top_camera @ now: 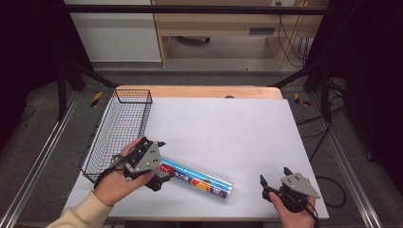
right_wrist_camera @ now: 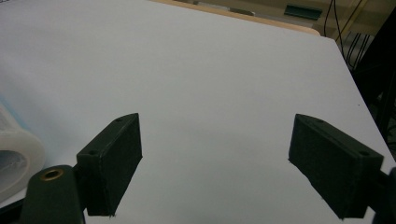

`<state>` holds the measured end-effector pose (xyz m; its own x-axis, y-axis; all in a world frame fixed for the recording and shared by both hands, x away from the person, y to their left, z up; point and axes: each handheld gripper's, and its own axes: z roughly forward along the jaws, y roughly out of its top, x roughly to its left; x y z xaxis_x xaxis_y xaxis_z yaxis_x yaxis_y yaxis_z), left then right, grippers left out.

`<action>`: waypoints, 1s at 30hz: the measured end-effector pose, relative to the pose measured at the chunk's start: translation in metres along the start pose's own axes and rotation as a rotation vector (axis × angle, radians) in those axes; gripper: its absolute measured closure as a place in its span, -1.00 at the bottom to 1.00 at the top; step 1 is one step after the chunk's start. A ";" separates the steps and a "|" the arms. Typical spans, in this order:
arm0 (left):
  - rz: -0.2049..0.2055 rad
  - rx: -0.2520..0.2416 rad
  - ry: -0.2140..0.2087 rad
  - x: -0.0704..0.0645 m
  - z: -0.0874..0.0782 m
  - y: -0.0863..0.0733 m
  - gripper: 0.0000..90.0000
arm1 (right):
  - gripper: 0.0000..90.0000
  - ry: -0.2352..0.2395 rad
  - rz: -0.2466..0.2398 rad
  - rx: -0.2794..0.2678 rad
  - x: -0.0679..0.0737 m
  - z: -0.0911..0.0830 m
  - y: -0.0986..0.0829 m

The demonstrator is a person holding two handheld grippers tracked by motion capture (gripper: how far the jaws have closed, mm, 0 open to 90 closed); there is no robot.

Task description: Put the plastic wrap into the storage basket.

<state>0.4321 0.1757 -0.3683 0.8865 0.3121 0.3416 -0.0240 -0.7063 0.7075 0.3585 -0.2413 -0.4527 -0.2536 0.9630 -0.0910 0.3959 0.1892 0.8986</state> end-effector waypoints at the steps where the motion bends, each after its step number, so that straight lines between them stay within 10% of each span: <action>1: -0.003 -0.013 -0.025 0.001 0.000 0.001 -0.91 | -0.61 0.000 0.001 -0.001 0.000 0.000 0.000; 10: 0.141 0.022 -0.159 0.004 0.008 0.011 -0.93 | -0.66 0.001 0.013 0.006 -0.001 0.002 -0.001; 30: 0.184 0.095 -0.286 0.014 0.031 0.021 -0.90 | -0.78 0.004 0.012 0.004 0.003 0.005 0.001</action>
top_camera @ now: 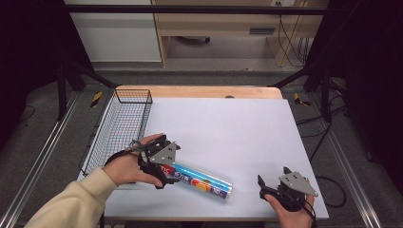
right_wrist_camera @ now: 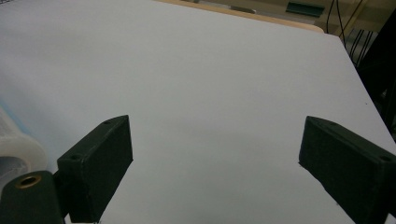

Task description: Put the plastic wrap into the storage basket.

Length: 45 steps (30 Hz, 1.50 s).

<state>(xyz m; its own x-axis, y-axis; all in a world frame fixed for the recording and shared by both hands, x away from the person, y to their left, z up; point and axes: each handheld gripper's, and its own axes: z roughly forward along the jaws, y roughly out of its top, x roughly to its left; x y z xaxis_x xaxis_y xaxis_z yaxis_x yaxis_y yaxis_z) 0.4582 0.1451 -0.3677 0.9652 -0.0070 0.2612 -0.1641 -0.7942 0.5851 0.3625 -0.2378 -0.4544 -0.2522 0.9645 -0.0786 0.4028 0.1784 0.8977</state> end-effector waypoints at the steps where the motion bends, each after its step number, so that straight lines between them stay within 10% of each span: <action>1: 0.004 0.008 0.000 0.000 0.001 0.000 -0.90 | -0.78 0.002 -0.001 0.002 0.000 0.000 0.000; 8: 0.026 0.037 0.002 0.003 0.008 -0.004 -0.89 | -0.78 0.006 0.000 0.001 0.001 0.000 0.000; 23: 0.091 0.175 -0.131 0.010 0.041 -0.015 -0.85 | -0.77 0.025 0.012 0.010 0.000 0.002 0.000; 45: 0.131 0.228 -0.222 0.021 0.075 -0.026 -0.62 | -0.76 0.034 0.015 0.011 0.001 0.002 0.001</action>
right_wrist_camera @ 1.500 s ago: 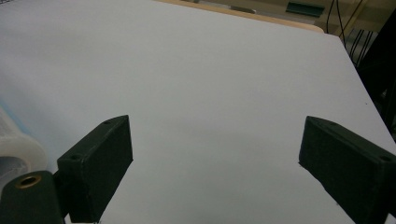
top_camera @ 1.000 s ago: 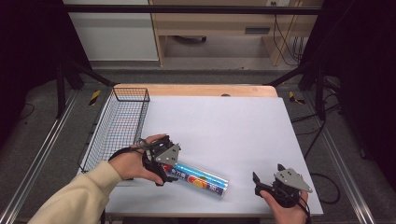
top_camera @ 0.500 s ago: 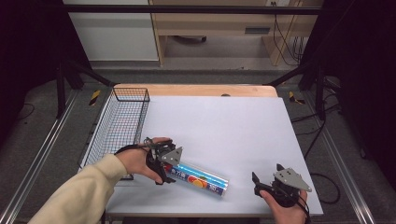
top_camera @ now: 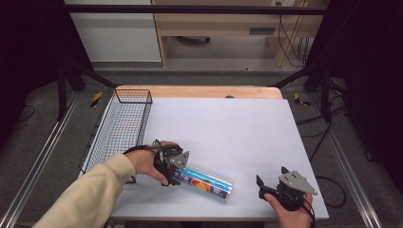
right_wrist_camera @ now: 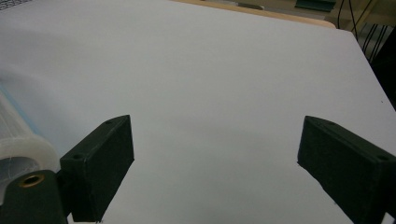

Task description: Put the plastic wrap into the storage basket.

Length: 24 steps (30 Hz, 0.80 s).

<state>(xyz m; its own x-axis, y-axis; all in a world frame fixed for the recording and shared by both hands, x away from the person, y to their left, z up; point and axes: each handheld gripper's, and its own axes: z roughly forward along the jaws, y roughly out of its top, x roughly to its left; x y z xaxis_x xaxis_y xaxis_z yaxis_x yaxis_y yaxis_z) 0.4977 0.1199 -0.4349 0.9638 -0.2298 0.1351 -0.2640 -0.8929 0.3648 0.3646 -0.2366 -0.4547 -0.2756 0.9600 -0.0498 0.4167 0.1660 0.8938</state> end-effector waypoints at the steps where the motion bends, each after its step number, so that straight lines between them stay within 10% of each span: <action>1: 0.003 0.004 0.000 0.000 0.001 0.000 -0.61 | -0.76 0.002 0.000 0.002 0.000 0.000 0.000; 24: 0.018 0.005 -0.013 0.003 0.009 -0.001 -0.47 | -0.75 0.009 -0.001 0.005 0.001 0.001 0.000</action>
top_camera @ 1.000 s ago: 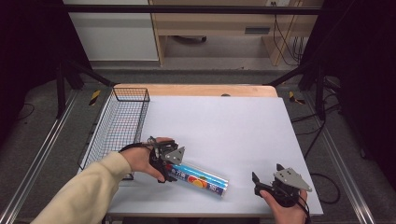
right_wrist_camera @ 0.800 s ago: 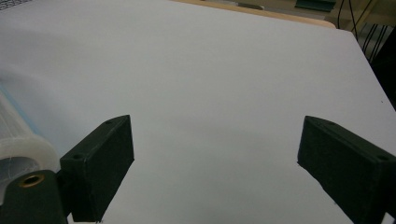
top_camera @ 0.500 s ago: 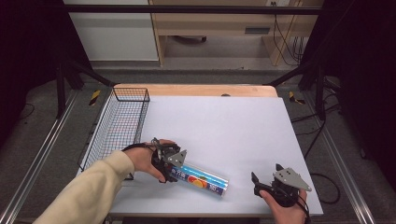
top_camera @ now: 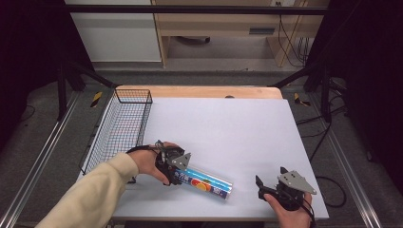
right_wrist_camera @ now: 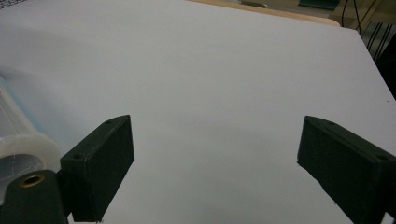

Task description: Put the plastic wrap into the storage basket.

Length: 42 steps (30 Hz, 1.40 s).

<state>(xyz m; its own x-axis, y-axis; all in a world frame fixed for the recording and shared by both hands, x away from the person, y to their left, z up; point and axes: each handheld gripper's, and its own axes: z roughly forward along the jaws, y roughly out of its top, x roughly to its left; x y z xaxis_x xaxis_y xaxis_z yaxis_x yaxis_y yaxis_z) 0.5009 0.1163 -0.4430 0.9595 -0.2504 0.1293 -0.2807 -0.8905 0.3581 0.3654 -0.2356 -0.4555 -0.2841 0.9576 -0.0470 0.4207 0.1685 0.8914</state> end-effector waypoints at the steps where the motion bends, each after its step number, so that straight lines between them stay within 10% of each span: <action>1: 0.000 0.000 0.000 0.000 0.000 0.000 -0.47 | -0.75 0.000 0.000 0.000 0.000 0.000 0.000; 42: 0.006 0.057 0.007 -0.002 0.001 0.008 -0.36 | -0.71 0.006 0.000 -0.010 0.000 -0.001 0.001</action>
<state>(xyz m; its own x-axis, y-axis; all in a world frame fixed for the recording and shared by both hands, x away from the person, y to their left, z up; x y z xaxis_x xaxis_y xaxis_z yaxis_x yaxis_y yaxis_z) 0.4965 0.1091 -0.4415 0.9575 -0.2534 0.1374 -0.2843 -0.9092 0.3041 0.3651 -0.2361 -0.4545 -0.2890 0.9563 -0.0447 0.4122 0.1664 0.8958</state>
